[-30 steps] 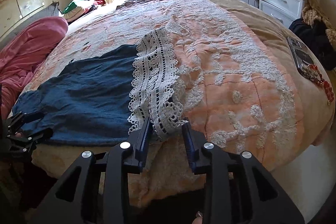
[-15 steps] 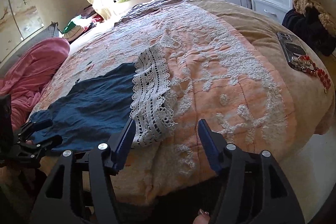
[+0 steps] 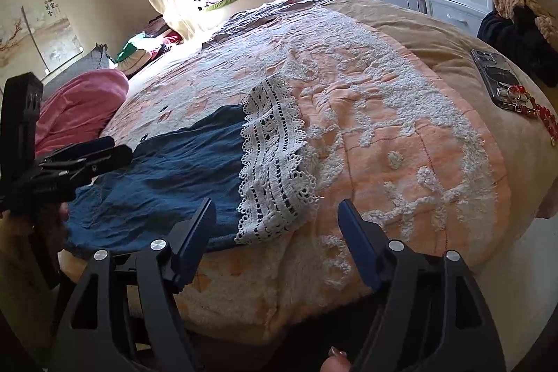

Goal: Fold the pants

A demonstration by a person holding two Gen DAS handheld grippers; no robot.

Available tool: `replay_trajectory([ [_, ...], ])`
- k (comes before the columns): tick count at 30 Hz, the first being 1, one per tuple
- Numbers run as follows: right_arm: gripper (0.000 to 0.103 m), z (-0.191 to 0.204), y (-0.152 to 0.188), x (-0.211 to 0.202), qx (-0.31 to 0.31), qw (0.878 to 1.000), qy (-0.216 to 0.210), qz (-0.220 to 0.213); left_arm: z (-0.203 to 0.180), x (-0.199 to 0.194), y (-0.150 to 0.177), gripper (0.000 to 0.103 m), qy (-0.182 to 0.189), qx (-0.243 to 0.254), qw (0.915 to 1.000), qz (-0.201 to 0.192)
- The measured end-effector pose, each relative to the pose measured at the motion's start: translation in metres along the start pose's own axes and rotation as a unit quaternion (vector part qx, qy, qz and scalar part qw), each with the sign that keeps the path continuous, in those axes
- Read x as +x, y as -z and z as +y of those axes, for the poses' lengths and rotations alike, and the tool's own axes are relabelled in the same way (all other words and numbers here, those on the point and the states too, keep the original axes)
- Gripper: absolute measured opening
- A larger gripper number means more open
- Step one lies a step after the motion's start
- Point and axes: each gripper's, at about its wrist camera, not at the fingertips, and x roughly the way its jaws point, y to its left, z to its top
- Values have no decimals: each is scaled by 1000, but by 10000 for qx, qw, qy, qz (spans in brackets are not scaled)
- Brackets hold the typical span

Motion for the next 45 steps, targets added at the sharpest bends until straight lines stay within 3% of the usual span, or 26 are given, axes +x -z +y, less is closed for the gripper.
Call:
replay_trajectory([
  [12, 71, -3, 7, 23, 382, 9992, -54, 111, -2, 66, -51, 93, 299, 269, 9987, 303],
  [16, 70, -1, 8, 26, 310, 9995, 35, 79, -6, 91, -62, 93, 232, 637, 9970, 383],
  [21, 64, -2, 7, 29, 353, 9994, -4, 15, -12, 116, -76, 93, 523, 986, 9926, 470],
  [23, 53, -2, 7, 29, 375, 9993, -11, 16, -14, 127, -81, 93, 696, 1083, 9902, 539],
  [25, 49, -3, 6, 30, 400, 9992, -29, -3, -16, 137, -86, 93, 889, 1135, 9875, 638],
  [30, 48, -7, 4, 33, 502, 9987, -111, -23, -14, 167, -98, 77, 1392, 963, 9804, 1008],
  [38, 44, -8, 1, 37, 522, 9985, -153, -68, -14, 185, -96, 54, 2068, 881, 9661, 1269],
  [40, 39, -8, 1, 38, 531, 9984, -157, -82, -13, 186, -95, 51, 2166, 798, 9645, 1285],
  [45, 27, -8, 0, 41, 539, 9983, -195, -69, -15, 180, -93, 27, 2263, 805, 9628, 1240],
])
